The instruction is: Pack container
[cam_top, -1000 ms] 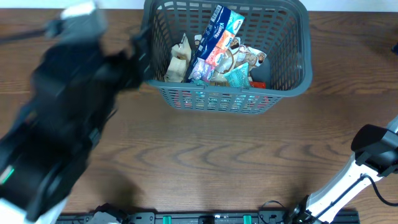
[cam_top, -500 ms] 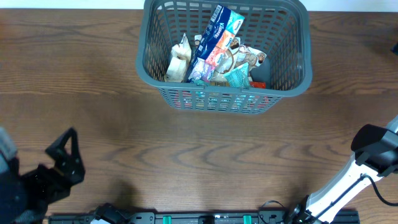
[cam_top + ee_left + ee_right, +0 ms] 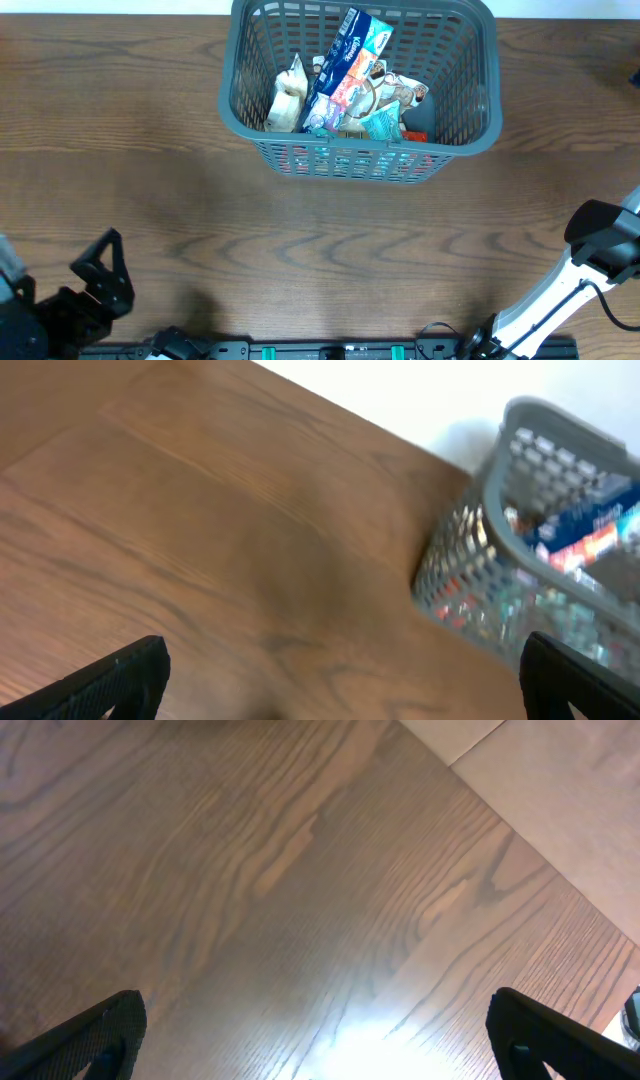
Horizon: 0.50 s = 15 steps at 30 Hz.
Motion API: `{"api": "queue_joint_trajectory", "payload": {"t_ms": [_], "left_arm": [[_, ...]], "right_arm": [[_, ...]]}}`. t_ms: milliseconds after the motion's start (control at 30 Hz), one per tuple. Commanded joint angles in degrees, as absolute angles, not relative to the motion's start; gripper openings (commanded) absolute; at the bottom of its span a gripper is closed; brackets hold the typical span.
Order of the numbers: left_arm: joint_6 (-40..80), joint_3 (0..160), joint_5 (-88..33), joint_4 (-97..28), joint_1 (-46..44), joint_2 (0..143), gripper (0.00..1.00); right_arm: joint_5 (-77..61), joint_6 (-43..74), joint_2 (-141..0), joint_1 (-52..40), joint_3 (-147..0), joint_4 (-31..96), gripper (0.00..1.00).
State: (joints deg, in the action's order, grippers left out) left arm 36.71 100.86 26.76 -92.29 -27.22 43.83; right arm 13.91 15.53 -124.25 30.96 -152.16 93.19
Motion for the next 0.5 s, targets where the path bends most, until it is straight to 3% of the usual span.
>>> {"api": "queue_joint_trajectory", "payload": {"t_ms": [0,467], "left_arm": [[29.23,99.53,21.67,-96.79,-27.33,41.56,0.99],[28.27,89.73,18.57,-96.03,-27.33,21.41,0.99]], "right_arm": [[14.33,16.25,-124.09,31.09,-151.96,93.23,0.99],[14.35,16.25,-124.09,31.09,-151.96,93.23,0.99]]}}
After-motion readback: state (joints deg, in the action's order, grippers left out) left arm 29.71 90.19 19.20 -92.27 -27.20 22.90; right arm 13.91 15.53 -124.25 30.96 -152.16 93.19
